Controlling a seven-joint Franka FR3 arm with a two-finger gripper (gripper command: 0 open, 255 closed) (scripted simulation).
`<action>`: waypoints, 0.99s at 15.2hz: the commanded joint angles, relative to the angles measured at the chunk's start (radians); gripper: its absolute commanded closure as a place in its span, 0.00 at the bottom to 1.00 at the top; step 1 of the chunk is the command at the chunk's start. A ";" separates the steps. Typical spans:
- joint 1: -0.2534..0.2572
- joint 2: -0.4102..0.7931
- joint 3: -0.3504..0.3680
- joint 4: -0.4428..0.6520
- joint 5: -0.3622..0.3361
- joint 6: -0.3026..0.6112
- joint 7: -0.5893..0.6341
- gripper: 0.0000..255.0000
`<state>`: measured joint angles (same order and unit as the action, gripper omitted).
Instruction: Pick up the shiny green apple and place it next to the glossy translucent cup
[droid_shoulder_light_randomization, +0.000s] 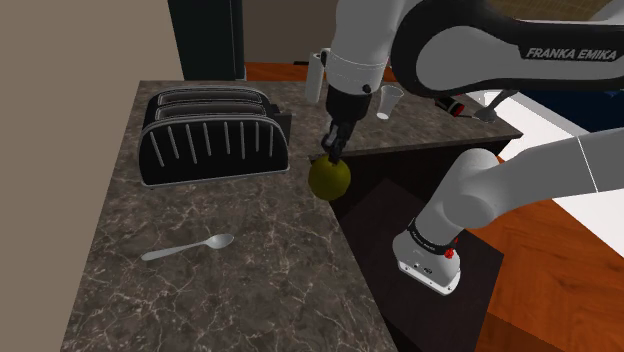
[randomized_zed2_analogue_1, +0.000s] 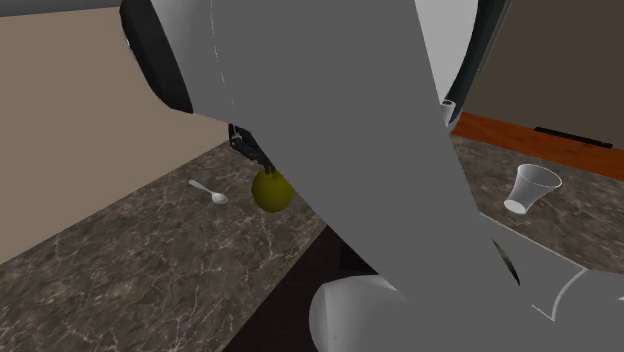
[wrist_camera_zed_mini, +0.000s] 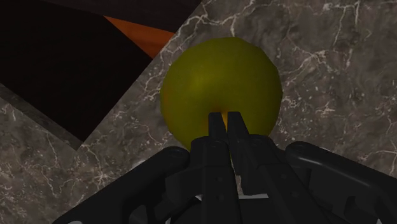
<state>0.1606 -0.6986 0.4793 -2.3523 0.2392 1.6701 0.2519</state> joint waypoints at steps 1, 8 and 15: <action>-0.003 0.004 -0.006 0.031 -0.006 -0.028 0.001 1.00; -0.012 0.019 -0.023 0.134 -0.023 -0.116 0.003 1.00; -0.038 0.008 -0.116 0.140 -0.078 -0.144 -0.095 1.00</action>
<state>0.1290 -0.6891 0.3840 -2.2022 0.1741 1.5196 0.1823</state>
